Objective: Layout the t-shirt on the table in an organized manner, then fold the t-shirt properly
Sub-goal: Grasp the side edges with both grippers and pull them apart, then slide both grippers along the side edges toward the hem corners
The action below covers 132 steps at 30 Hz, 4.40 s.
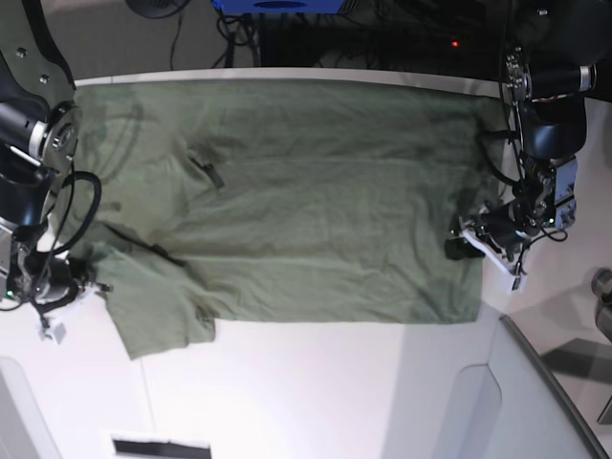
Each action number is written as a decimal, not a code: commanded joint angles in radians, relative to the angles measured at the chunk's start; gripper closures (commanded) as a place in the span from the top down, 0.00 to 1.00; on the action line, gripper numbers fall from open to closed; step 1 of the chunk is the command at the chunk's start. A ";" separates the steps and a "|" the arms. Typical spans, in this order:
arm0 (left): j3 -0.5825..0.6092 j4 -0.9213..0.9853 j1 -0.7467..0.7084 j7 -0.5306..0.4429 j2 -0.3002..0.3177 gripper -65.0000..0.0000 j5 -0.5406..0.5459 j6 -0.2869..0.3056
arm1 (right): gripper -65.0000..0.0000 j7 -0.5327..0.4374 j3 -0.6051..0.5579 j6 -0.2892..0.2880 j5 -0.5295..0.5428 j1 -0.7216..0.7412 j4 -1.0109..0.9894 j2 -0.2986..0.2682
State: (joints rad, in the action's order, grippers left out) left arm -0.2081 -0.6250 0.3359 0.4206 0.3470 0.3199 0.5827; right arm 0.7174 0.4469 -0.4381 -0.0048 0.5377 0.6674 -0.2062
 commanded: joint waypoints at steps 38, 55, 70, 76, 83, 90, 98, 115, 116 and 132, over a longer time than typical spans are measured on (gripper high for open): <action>-0.215 -0.783 -0.392 0.398 0.001 0.65 -0.025 -0.094 | 0.00 -0.017 -0.001 -0.006 0.007 0.034 0.018 -0.017; -0.278 -0.095 0.090 0.108 -0.002 0.64 -0.210 -0.094 | 0.00 -0.012 -0.001 -0.006 0.007 0.034 0.018 -0.017; -0.276 0.228 0.217 -0.087 -0.006 0.64 -0.268 -0.145 | 0.00 -0.012 -0.003 -0.006 0.007 0.032 0.018 -0.020; -0.276 0.227 0.203 -0.088 -0.007 0.42 -0.268 -0.145 | 0.00 -0.014 -0.003 -0.006 0.007 0.032 0.018 -0.031; -0.274 0.222 0.188 -0.108 -0.052 0.01 -0.268 -0.143 | 0.00 -0.017 -0.003 -0.006 0.007 0.017 0.018 -0.031; -0.259 0.222 0.225 -0.167 -0.059 0.00 -0.268 -0.143 | 0.00 -0.020 -0.003 -0.006 0.007 0.014 0.018 -0.032; -0.167 0.135 0.277 -0.162 -0.055 0.00 -0.256 -0.143 | 0.00 -0.095 -0.092 -0.006 0.007 0.015 0.018 -0.032; -0.169 -0.155 0.197 0.040 -0.049 0.00 -0.126 -0.142 | 0.00 -0.344 -0.216 -0.003 0.007 -0.003 0.013 -0.048; -0.159 -0.167 0.194 0.050 -0.038 0.00 -0.104 -0.142 | 0.00 -0.356 -0.216 -0.003 0.007 -0.008 0.015 -0.049; -0.169 -0.333 0.099 0.060 -0.036 0.00 -0.071 -0.142 | 0.00 -0.586 -0.218 -0.006 0.007 -0.077 0.010 -0.054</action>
State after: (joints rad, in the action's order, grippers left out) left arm -0.3725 -0.9337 0.4046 0.5068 0.2958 0.2352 0.4408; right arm 0.1509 0.2287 -0.4419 -0.0063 0.4381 0.6643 -0.2459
